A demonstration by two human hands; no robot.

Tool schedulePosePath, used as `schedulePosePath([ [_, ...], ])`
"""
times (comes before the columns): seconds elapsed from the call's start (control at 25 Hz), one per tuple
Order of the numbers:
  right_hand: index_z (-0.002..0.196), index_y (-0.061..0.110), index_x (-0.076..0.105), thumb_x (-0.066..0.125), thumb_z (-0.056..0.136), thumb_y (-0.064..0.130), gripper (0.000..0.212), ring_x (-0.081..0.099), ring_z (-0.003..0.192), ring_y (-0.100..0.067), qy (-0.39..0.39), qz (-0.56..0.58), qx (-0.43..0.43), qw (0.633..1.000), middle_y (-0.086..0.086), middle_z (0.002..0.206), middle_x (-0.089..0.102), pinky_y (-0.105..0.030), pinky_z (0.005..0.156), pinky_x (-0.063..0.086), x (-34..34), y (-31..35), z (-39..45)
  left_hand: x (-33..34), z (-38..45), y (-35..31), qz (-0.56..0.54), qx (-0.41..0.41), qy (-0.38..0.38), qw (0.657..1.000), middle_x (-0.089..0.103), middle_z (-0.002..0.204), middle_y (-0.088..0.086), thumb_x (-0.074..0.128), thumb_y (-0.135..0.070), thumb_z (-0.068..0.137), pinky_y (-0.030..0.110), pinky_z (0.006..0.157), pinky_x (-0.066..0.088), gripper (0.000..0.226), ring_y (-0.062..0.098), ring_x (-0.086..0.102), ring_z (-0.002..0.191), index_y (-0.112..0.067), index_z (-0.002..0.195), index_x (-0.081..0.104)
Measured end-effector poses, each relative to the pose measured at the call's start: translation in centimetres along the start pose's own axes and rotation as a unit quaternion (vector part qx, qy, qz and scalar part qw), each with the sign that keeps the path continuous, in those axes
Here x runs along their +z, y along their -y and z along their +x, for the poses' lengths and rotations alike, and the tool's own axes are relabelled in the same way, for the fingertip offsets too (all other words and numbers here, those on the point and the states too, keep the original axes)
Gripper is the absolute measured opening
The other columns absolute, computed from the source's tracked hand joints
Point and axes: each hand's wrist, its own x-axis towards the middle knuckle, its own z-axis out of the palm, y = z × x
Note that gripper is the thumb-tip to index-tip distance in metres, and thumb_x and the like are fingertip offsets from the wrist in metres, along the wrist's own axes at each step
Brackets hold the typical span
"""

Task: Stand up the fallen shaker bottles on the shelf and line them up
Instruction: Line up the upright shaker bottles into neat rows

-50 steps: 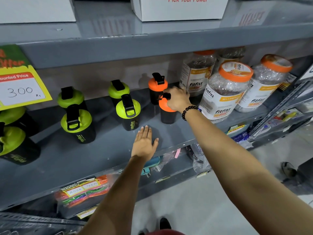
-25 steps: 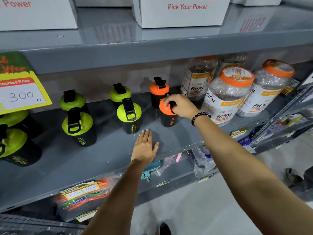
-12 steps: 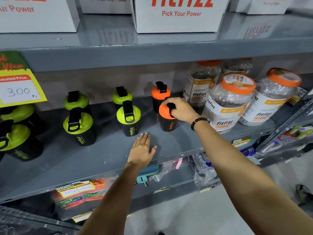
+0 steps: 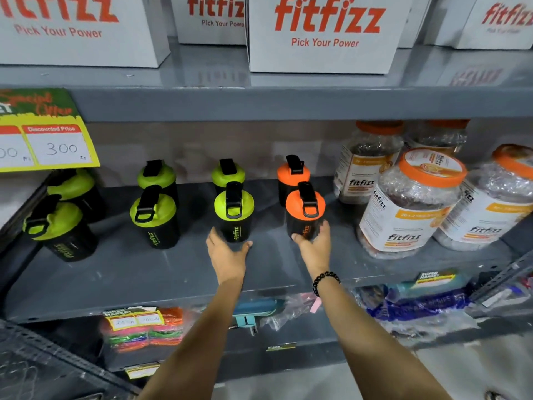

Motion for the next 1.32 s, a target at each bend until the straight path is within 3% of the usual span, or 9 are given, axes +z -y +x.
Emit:
schedulePosePath([
  [0.16, 0.134, 0.007, 0.042, 0.081, 0.066, 0.002, 0.078, 0.057, 0.118, -0.026, -0.027, -0.014, -0.027, 0.999, -0.013, 0.128, 0.059, -0.037, 0.106, 0.043, 1.1, 0.6, 1.2, 0.9, 1.9, -0.4, -0.002, -0.024, 0.001, 1.0, 0.033, 0.147, 0.018, 0.086, -0.019, 0.061, 0.045, 0.112, 0.031, 0.104, 0.034, 0.032, 0.136, -0.002, 0.142, 0.022],
  [0.32, 0.129, 0.006, 0.045, 0.08, 0.068, 0.005, 0.07, 0.059, 0.116, -0.03, -0.035, -0.027, -0.033, 0.998, -0.015, 0.124, 0.062, -0.037, 0.103, 0.045, 1.2, 0.4, 1.4, 1.0, 3.1, -1.2, -0.02, -0.025, -0.017, 0.999, 0.053, 0.13, 0.016, 0.087, -0.018, 0.059, 0.042, 0.1, 0.041, 0.085, 0.034, 0.048, 0.123, -0.006, 0.129, 0.04],
  [0.48, 0.127, 0.004, 0.047, 0.082, 0.068, 0.009, 0.069, 0.06, 0.113, -0.031, -0.036, -0.042, -0.034, 0.998, -0.016, 0.122, 0.063, -0.037, 0.1, 0.047, 1.0, 0.4, 1.6, 0.9, 3.1, -1.7, -0.012, -0.034, -0.028, 0.999, 0.058, 0.123, 0.017, 0.085, -0.017, 0.061, 0.042, 0.096, 0.045, 0.071, 0.036, 0.054, 0.115, -0.004, 0.119, 0.045],
  [1.08, 0.126, 0.006, 0.047, 0.082, 0.067, 0.011, 0.069, 0.06, 0.114, -0.031, -0.022, -0.054, -0.036, 0.998, -0.014, 0.122, 0.063, -0.038, 0.101, 0.048, 0.3, -0.3, 0.2, -0.6, 1.0, -1.5, -0.007, -0.029, -0.033, 0.999, 0.058, 0.12, 0.017, 0.084, -0.015, 0.063, 0.042, 0.094, 0.046, 0.064, 0.036, 0.055, 0.112, -0.003, 0.114, 0.046],
  [1.32, 0.133, 0.007, 0.043, 0.083, 0.066, 0.009, 0.077, 0.058, 0.118, -0.031, -0.007, -0.057, -0.033, 0.998, -0.015, 0.127, 0.061, -0.038, 0.103, 0.044, 0.1, 0.0, 0.3, -0.7, 0.8, -1.7, -0.006, -0.033, -0.022, 0.999, 0.058, 0.123, 0.017, 0.085, -0.017, 0.063, 0.044, 0.096, 0.046, 0.069, 0.036, 0.054, 0.115, -0.004, 0.117, 0.044],
])
